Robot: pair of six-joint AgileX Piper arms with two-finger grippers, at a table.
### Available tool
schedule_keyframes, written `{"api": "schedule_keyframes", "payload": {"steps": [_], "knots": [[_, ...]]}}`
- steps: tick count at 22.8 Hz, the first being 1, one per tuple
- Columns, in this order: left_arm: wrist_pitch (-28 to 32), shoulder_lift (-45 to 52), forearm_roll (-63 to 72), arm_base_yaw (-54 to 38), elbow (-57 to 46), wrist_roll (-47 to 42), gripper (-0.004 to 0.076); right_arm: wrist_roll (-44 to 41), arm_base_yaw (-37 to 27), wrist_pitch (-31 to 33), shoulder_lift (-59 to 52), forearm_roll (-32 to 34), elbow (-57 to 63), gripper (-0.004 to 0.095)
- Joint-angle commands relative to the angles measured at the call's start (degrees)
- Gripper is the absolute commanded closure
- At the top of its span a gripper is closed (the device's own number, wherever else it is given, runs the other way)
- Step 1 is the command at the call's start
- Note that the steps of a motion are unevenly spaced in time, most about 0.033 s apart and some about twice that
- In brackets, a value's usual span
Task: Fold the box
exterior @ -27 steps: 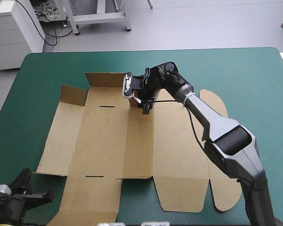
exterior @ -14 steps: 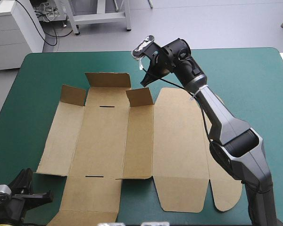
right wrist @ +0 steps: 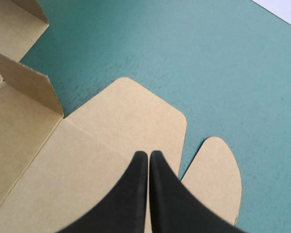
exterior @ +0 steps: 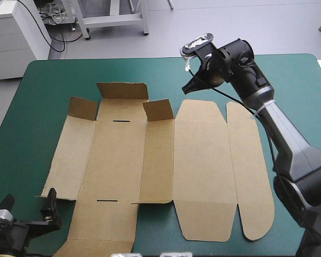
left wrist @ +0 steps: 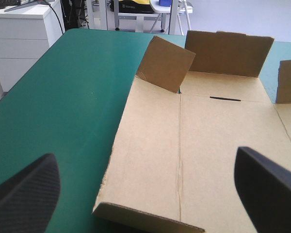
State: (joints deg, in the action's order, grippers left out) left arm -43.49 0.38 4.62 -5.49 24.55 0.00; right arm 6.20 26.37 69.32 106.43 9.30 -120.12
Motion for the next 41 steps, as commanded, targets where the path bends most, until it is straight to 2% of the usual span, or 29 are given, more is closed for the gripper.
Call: {"api": "schedule_keyframes", "payload": {"steps": [1,4,9,13,15,19,21,23,25,32,41], "knots": [[6.8,-4.0,0.8,0.3,4.2,2.2,0.0030,-1.0,-1.3,-5.0,-9.4,0.7,5.2,0.0916],[9.5,-10.0,0.9,0.4,10.1,6.2,0.0029,-1.6,-2.9,-7.7,-16.5,0.6,13.4,0.0929],[10.9,-20.2,0.9,0.4,18.4,7.0,0.0030,-3.7,-4.4,-15.1,-27.2,0.6,27.3,0.0929],[11.0,-29.4,0.9,0.4,25.5,7.2,0.0029,-6.2,-4.4,-20.3,-35.6,0.7,39.7,0.0929],[9.2,-36.1,2.3,0.4,30.4,7.2,0.0030,-7.4,-4.4,-23.6,-41.6,0.6,47.5,0.0930],[2.3,-48.7,2.3,0.4,40.2,7.2,0.0029,-9.1,-4.4,-26.4,-51.7,0.8,59.5,0.0929],[-4.4,-54.1,2.3,0.4,44.9,7.3,0.0030,-9.0,-4.4,-26.7,-56.7,0.9,63.7,0.0929],[-15.4,-61.6,2.0,-0.1,49.3,7.0,0.0030,-9.3,-4.4,-26.4,-62.3,1.8,67.7,0.0929],[-19.8,-66.8,3.7,-2.5,50.6,7.5,0.0030,-10.1,-4.4,-26.6,-67.1,1.3,70.6,0.0929],[-28.8,-79.7,31.2,-20.6,50.6,25.2,0.0029,-10.1,-4.4,-25.9,-83.1,0.5,79.2,0.0929],[-29.4,-91.2,29.0,-21.9,47.9,30.5,0.0029,-5.2,-4.4,-23.0,-92.0,0.8,80.8,0.0928]]}}
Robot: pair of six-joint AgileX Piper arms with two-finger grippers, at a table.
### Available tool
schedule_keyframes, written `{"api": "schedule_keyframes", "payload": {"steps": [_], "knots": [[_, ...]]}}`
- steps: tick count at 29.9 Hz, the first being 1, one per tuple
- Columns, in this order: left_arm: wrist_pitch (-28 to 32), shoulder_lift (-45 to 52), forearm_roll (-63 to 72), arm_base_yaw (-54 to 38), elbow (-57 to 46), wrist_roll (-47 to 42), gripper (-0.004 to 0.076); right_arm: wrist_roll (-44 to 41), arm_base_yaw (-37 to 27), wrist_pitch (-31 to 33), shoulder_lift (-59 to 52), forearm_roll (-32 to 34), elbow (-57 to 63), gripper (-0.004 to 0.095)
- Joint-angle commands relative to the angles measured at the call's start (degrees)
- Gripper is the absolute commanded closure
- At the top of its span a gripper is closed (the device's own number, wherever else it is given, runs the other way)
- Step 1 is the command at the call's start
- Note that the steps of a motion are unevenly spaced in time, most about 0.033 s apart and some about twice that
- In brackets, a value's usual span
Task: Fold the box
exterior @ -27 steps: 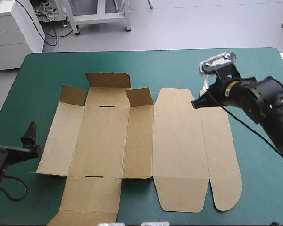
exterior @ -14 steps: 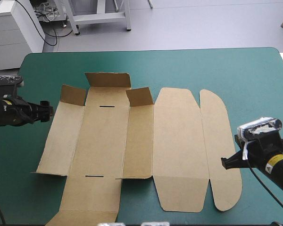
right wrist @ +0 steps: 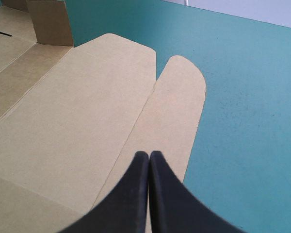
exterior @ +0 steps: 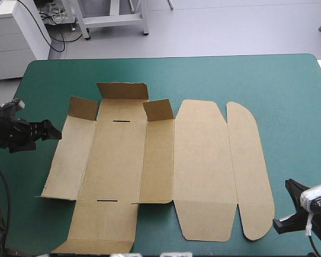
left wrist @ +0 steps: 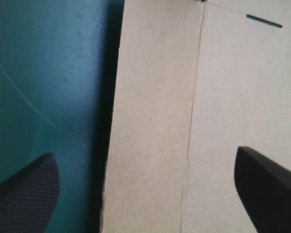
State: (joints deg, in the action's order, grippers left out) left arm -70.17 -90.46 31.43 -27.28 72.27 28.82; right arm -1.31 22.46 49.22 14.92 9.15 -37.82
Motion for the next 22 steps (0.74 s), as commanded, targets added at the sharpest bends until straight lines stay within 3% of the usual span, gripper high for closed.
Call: {"api": "schedule_keyframes", "payload": {"steps": [1,12,22], "knots": [[-2.7,-1.4,2.2,-0.1,-0.3,1.8,0.0029,2.6,-0.5,-2.6,-0.7,1.0,-1.5,0.0928],[-3.3,-3.4,2.7,0.7,-9.5,3.4,0.0029,3.4,-0.5,-1.8,-0.9,1.1,-1.5,0.0928],[-3.3,-3.1,4.8,9.9,-14.6,4.9,0.0029,3.4,-0.5,-1.8,-0.9,1.1,-1.5,0.0928]]}}
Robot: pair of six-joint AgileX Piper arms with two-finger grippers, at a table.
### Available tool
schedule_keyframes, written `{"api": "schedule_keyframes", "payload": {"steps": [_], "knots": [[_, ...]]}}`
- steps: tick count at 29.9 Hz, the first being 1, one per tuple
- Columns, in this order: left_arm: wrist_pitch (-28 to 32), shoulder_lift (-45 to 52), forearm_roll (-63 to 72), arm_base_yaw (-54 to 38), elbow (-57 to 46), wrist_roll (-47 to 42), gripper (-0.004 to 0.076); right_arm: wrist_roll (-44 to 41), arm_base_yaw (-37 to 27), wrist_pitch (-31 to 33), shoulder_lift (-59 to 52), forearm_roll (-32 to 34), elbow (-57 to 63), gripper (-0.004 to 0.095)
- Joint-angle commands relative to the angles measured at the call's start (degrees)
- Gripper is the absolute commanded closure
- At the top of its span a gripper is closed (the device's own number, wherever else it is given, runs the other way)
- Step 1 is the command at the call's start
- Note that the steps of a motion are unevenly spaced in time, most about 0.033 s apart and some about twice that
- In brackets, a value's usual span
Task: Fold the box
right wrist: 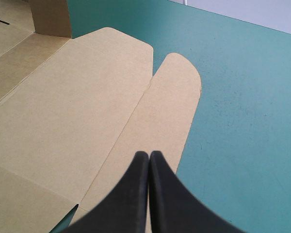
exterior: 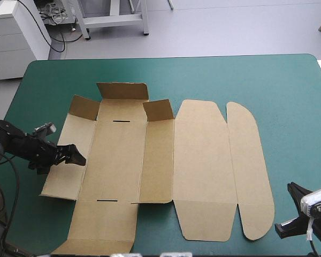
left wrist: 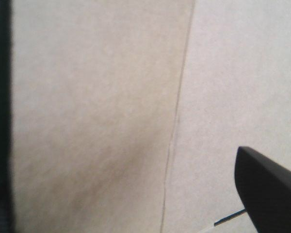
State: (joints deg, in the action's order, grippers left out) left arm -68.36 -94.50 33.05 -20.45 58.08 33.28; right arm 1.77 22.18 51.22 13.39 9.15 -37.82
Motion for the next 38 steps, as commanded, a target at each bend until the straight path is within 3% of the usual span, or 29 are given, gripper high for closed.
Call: {"api": "schedule_keyframes", "payload": {"steps": [1,9,12,15,19,20,32,38], "knots": [[-5.1,1.0,3.2,3.9,-0.4,0.4,0.0029,0.3,-0.3,-3.8,0.6,1.1,-1.5,0.0928],[-5.1,4.6,2.8,5.0,-0.5,-0.4,0.0031,0.6,-0.3,-3.6,0.6,1.1,-1.5,0.0928],[-5.1,6.1,2.8,5.0,-0.5,-0.4,0.0087,0.6,-0.3,-3.6,0.6,1.1,-1.5,0.0928],[-5.1,6.7,1.6,5.0,-0.6,-2.1,0.0258,0.6,-0.3,-3.5,0.6,1.0,-1.5,0.0928],[-5.1,6.7,-0.4,5.0,-0.6,-4.0,0.0686,0.6,-0.3,-3.1,0.6,1.0,-1.5,0.0928],[-5.1,6.7,-0.2,5.0,-0.6,-3.7,0.0727,0.6,-0.3,-3.1,0.6,1.0,-1.5,0.0928],[-5.1,8.3,0.6,5.0,-0.1,-3.9,0.0731,0.8,-0.3,-2.6,0.6,1.0,-1.5,0.0928],[-5.1,8.5,-0.1,5.7,6.0,-3.7,0.0732,0.8,-0.3,0.1,0.6,1.0,-1.5,0.0928]]}}
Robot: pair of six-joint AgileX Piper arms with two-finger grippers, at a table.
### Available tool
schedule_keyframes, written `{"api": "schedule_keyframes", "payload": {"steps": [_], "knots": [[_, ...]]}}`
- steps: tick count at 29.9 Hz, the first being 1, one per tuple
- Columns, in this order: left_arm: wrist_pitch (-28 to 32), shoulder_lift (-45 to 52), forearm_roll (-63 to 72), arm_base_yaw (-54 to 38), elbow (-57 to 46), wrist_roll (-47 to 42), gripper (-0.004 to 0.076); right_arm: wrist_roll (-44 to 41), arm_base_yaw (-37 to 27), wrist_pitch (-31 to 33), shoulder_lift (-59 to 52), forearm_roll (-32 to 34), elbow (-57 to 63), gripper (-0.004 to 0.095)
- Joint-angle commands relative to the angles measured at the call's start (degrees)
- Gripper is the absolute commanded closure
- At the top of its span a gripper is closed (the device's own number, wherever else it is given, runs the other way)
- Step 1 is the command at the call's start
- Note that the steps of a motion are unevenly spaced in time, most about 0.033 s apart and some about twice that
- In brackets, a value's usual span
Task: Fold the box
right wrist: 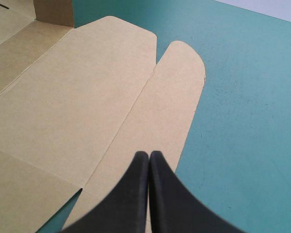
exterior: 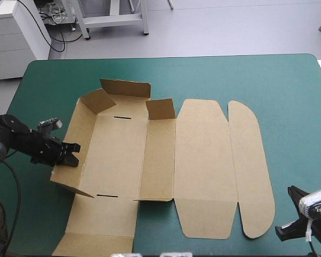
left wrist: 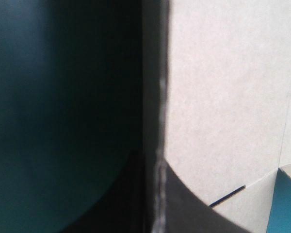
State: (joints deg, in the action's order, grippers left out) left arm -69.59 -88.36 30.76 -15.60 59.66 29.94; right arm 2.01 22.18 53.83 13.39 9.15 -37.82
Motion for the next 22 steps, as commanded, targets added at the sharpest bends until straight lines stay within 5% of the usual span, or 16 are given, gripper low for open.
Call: {"api": "schedule_keyframes", "payload": {"steps": [1,14,22], "knots": [[-3.9,2.3,1.3,1.5,6.1,-0.3,0.0731,0.6,-0.3,-2.4,0.6,1.0,-1.5,0.0928],[-2.6,-1.6,-24.7,23.0,25.0,1.2,0.0731,0.5,-0.3,-2.4,0.6,-3.2,-1.5,0.0929],[10.1,-4.7,-37.2,33.3,31.2,4.4,0.0731,0.5,-0.3,-2.6,0.6,-3.5,-1.5,0.0929]]}}
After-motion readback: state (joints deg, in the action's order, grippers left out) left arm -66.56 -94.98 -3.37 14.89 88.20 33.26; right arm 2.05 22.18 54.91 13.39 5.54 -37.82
